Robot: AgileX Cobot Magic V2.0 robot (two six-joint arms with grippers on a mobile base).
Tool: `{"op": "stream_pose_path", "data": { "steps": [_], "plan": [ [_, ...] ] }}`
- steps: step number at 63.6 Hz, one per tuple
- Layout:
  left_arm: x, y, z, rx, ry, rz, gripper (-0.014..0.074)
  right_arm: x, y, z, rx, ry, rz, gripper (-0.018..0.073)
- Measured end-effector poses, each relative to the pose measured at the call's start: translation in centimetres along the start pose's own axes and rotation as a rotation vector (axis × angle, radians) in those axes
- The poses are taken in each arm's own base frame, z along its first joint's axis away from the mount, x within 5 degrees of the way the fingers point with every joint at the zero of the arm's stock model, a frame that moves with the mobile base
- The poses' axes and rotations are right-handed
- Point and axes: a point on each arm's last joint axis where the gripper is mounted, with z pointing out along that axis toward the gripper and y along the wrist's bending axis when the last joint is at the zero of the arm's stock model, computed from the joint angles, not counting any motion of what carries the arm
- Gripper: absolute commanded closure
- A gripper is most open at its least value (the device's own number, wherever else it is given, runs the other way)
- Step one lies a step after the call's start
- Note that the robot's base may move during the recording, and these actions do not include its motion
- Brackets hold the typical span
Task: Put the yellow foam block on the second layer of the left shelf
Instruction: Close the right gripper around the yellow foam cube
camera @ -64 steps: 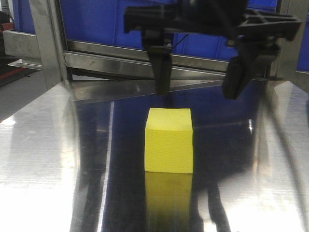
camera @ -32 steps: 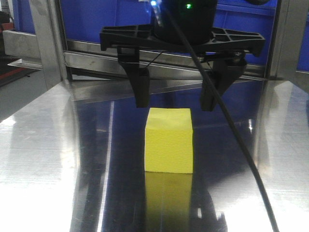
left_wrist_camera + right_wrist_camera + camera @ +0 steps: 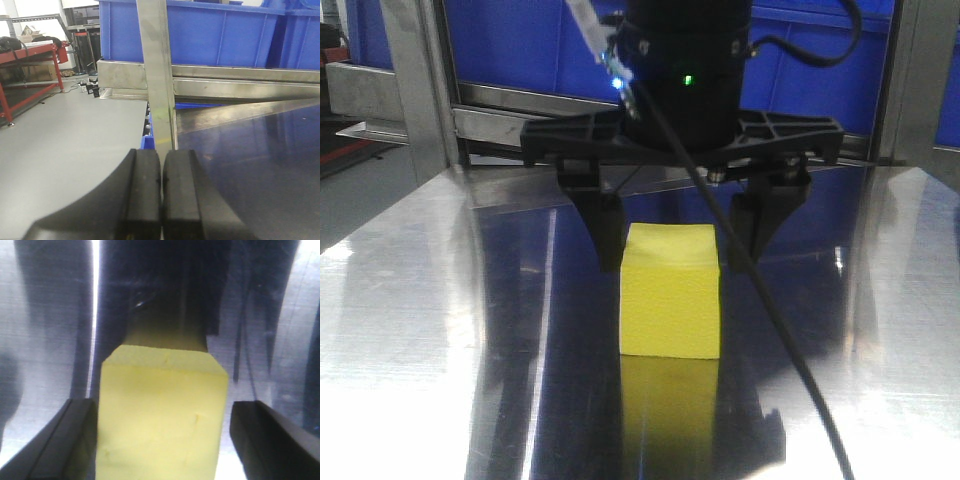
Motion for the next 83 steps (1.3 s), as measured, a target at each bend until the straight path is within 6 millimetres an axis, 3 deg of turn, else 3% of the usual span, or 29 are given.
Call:
{"op": "stream_pose_path", "data": {
  "steps": [20,42,57,83],
  "plan": [
    [0.0,0.0,0.0,0.0,0.0,0.0,0.0472,0.2,0.5,2.3,0.016,0.052,0.012,-0.0062],
    [0.0,0.0,0.0,0.0,0.0,0.0,0.0472,0.0,0.4,2.3,0.014,0.051,0.022,-0.0059],
    [0.0,0.0,0.0,0.0,0.0,0.0,0.0472,0.0,0.4,2.3,0.014,0.051,0.022,0.0069],
    [0.0,0.0,0.0,0.0,0.0,0.0,0.0472,-0.2,0.2,1.5,0.0,0.024,0.008,0.0072]
  ]
}}
